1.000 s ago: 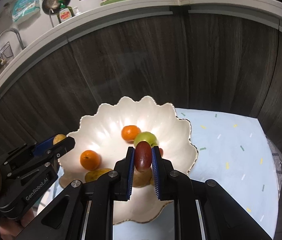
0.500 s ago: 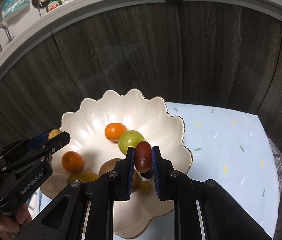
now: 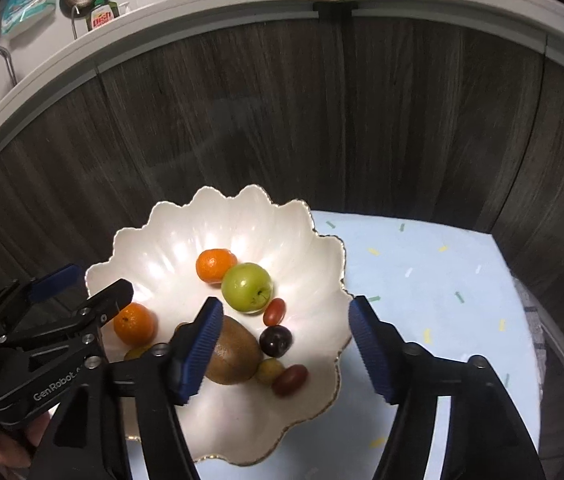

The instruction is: Organize fruits

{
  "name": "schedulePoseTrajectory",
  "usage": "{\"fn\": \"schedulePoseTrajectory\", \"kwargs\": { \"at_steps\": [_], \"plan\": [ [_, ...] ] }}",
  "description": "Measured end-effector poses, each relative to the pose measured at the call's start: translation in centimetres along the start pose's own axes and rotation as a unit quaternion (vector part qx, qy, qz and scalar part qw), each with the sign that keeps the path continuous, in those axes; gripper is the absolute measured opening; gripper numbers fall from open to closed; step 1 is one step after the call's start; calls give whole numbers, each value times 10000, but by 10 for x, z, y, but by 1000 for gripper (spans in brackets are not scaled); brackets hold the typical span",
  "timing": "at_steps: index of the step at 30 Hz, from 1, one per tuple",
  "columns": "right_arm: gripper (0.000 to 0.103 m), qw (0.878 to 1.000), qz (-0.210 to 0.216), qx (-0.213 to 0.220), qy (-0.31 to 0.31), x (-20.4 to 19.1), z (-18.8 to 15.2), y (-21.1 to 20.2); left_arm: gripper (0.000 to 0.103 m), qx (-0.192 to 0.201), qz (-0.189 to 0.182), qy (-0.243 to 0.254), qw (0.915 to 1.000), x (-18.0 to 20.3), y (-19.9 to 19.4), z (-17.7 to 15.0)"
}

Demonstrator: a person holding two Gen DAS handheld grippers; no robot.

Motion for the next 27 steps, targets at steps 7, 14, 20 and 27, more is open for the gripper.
{"fn": "schedulePoseTrajectory", "kwargs": {
  "at_steps": [7,14,20,27],
  "plan": [
    [83,9997,-203,151,-23,-4,-5,-27,91,66,226,-74,9997,-9,-29,-5],
    [84,9997,-148,212,8,-13,-19,-55,95,176,298,-166,9993,-13,-64,-18],
    [84,9996,-222,188,9,-19,-33,-70,96,131,411,-185,9989,-17,-86,-35],
    [84,9996,-188,198,52,-23,-50,-92,96,142,365,-223,9990,-17,-110,-53]
  ]
}}
Point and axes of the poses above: each gripper's, at about its wrist camera, not at the fingertips, and y roughly the way its jaws point, x to its right, z to its top, the point moved 2 cm from there along y, roughly the way its jaws point, and after that the axes turned 1 degree about -z, right-handed, at the moved point
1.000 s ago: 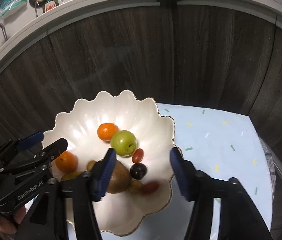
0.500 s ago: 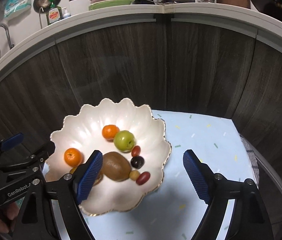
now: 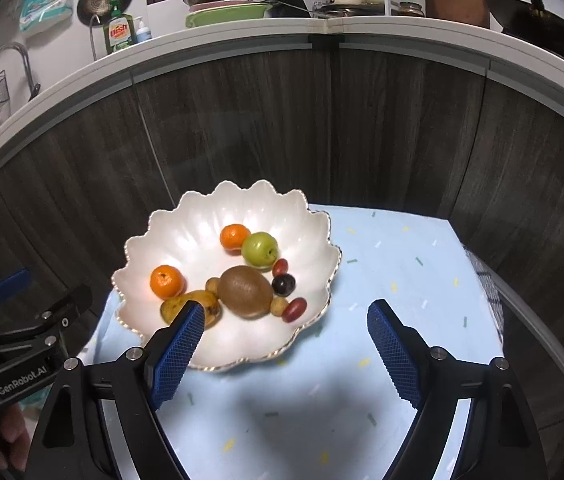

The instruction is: Organize fruits

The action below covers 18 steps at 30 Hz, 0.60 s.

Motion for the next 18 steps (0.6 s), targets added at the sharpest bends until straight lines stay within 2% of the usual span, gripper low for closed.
{"fn": "schedulePoseTrajectory", "kwargs": {
  "at_steps": [9,18],
  "plan": [
    [84,9999,3,152,24,-1,-19,-31,96,33,-79,-59,9999,1,-31,-24],
    [84,9998,-104,97,136,5,-58,-57,96,5,-129,86,9999,11,-56,-57]
  ]
}}
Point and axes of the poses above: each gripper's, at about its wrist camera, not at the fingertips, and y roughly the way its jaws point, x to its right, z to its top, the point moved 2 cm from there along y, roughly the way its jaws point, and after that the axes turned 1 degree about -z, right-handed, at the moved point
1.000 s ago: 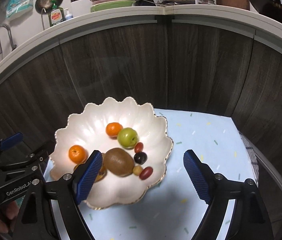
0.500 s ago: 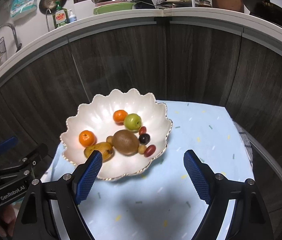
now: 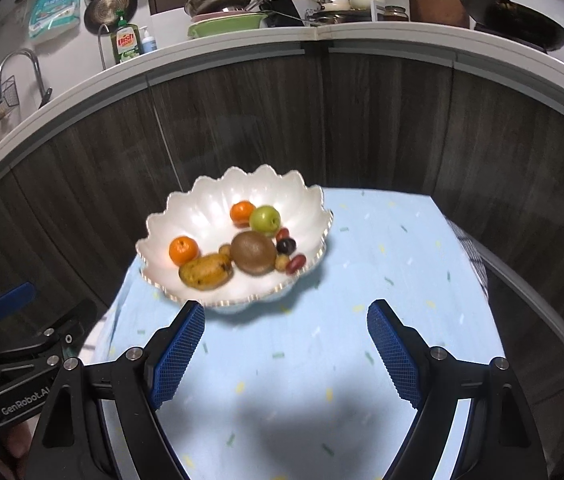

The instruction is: Organize fruits

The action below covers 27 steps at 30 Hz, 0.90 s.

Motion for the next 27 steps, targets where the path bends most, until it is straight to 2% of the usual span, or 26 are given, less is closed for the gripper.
{"fn": "schedulePoseTrajectory", "kwargs": {
  "at_steps": [7,14,27],
  "plan": [
    [84,9993,-275,223,94,14,-32,-23,96,23,-31,55,10000,10,-7,-25],
    [84,9989,-320,239,241,22,-54,-40,96,90,-127,169,9997,17,-22,-42],
    [84,9971,-513,490,283,22,-77,-78,96,318,-83,130,9994,9,-54,-68]
  ]
}}
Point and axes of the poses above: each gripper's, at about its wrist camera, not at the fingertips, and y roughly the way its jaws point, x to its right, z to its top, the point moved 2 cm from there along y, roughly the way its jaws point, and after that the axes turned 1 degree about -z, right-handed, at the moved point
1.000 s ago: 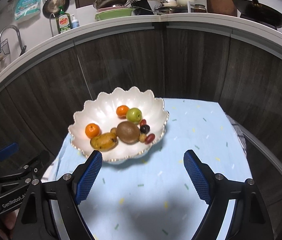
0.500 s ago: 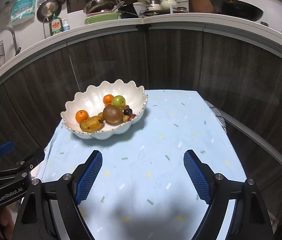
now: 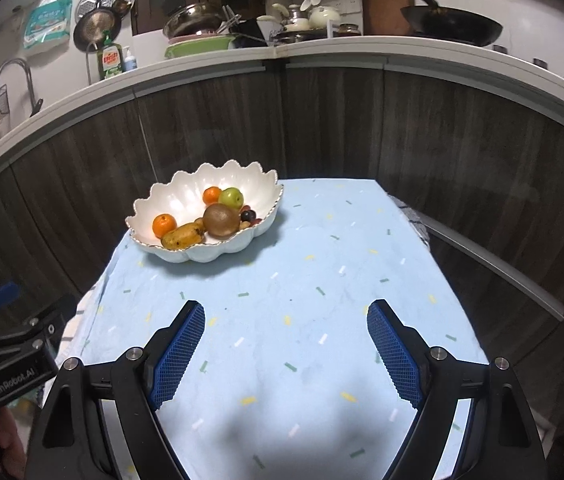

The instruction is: Organize fruits

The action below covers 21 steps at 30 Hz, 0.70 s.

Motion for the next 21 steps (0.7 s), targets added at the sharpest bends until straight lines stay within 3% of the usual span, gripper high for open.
{"fn": "schedulePoseTrajectory", "kwargs": {
  "at_steps": [10,13,21],
  "plan": [
    [84,9997,30,195,137,8,-9,-35,99,269,-35,-39,9996,8,-31,-13],
    [92,9995,-16,268,157,9,-10,-42,100,344,-19,-36,9994,8,-40,-15],
    [93,9987,-69,495,69,6,-12,-57,102,362,22,-127,9993,4,-45,-19]
  ]
}}
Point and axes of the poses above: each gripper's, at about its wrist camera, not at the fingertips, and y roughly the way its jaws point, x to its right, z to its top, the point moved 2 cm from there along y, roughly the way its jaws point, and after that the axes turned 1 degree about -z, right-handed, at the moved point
